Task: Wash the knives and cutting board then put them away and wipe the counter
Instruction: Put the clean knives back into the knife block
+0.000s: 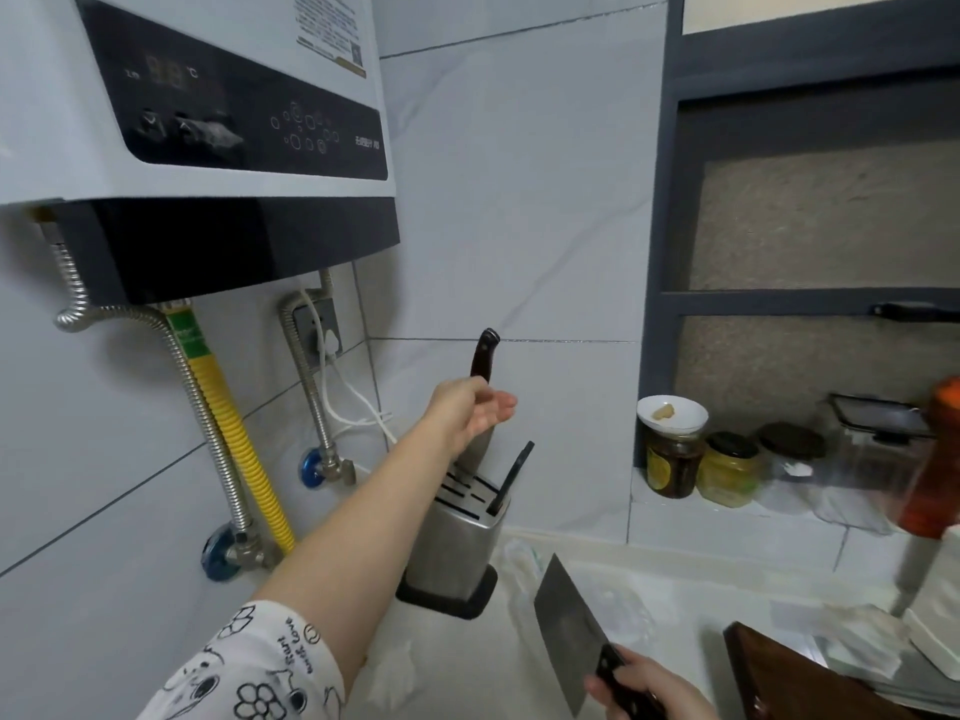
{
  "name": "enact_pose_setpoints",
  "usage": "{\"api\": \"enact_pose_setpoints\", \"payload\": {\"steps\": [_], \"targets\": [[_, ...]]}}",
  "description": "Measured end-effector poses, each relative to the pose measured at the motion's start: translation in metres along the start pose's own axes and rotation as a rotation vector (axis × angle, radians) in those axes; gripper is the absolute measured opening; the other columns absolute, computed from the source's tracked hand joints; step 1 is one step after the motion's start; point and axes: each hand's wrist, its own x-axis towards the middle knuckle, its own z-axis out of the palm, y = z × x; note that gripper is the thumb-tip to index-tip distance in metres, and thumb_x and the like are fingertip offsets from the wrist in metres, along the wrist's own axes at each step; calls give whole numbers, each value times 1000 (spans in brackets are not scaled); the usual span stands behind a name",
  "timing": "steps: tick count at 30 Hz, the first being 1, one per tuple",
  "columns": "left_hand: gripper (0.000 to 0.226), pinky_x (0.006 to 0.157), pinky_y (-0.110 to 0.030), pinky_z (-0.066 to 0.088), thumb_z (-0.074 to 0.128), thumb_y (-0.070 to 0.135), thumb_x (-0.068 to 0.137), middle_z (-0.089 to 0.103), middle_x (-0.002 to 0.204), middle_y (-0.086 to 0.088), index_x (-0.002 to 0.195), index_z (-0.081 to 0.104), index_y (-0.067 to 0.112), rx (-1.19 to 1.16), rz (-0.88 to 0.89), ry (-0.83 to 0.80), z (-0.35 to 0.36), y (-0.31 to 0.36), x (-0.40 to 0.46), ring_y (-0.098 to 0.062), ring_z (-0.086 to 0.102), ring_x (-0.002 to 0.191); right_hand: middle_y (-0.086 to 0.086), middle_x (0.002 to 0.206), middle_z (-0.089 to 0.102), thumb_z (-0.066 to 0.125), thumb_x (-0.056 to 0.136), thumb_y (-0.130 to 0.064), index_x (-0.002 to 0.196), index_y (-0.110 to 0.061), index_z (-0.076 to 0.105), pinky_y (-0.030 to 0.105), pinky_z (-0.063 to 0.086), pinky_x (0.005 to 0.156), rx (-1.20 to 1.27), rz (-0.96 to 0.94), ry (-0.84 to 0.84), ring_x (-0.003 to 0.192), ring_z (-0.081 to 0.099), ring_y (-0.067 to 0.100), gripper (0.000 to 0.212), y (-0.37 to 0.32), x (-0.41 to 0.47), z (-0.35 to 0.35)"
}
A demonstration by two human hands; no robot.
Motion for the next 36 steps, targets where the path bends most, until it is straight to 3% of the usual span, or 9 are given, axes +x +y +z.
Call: {"api": "enact_pose_setpoints", "payload": {"steps": [3, 8, 12, 14, 18, 21, 26, 33, 36], "targets": [[31, 47, -24, 55, 60, 9, 91, 62, 76, -16, 118, 48, -3, 204, 107, 24, -6, -14, 17, -17, 68, 53, 25, 69, 64, 54, 68, 9, 76, 18, 63, 20, 50, 41, 62, -26, -23, 49, 64, 30, 15, -2, 5, 3], [35, 57, -25, 41, 72, 34, 81, 53, 71, 1, 111, 65, 18, 716, 289, 152, -18, -24, 45, -13, 49, 58, 25, 76, 69, 34, 81, 12, 73, 13, 70, 21, 53, 44, 86, -1, -63, 56, 68, 31, 37, -4, 13, 4], [37, 53, -25, 49, 75, 30, 79, 64, 93, -4, 110, 66, 13, 632, 275, 130, -23, -30, 58, -15, 61, 75, 27, 74, 68, 36, 80, 12, 65, 10, 72, 24, 53, 50, 39, -12, -59, 56, 65, 32, 39, -10, 11, 10], [39, 51, -24, 49, 75, 28, 79, 65, 91, -3, 112, 64, 10, 569, 255, 123, -24, -32, 62, -12, 61, 67, 32, 85, 68, 43, 74, 9, 74, 8, 74, 31, 48, 59, -6, -14, -57, 61, 63, 31, 31, -13, 7, 15], [33, 51, -24, 48, 71, 21, 83, 62, 76, -1, 112, 64, 8, 514, 277, 152, -28, -26, 72, -12, 56, 54, 38, 86, 64, 53, 71, 8, 78, 7, 73, 30, 37, 47, -12, 6, -38, 43, 51, 28, 22, -15, 2, 28], [24, 55, -28, 46, 68, 25, 86, 58, 67, 3, 105, 68, 11, 658, 366, 185, -37, -14, 78, -13, 53, 50, 38, 90, 65, 50, 74, 9, 91, 7, 69, 28, 40, 46, -56, -12, -38, 43, 54, 26, 25, -16, 0, 31], [23, 55, -29, 35, 62, 34, 88, 58, 78, 5, 102, 48, 22, 1314, 516, 250, -51, -1, 77, -19, 55, 69, 40, 90, 64, 54, 72, 13, 92, 8, 69, 28, 40, 44, -76, -24, -16, 44, 51, 27, 26, -16, 1, 40], [29, 64, -32, 38, 68, 30, 84, 58, 98, -5, 98, 49, 13, 1351, 376, 241, -62, -42, 76, -22, 54, 82, 33, 86, 66, 42, 82, 9, 96, 7, 70, 24, 42, 42, -118, -22, -46, 45, 55, 24, 32, -8, 3, 44], [30, 68, -32, 39, 69, 24, 83, 59, 102, -9, 101, 51, 8, 1313, 334, 231, -71, -56, 77, -26, 58, 91, 34, 83, 66, 41, 82, 10, 83, 6, 75, 26, 41, 46, -110, -48, -78, 46, 55, 25, 33, -7, 0, 49]]}}
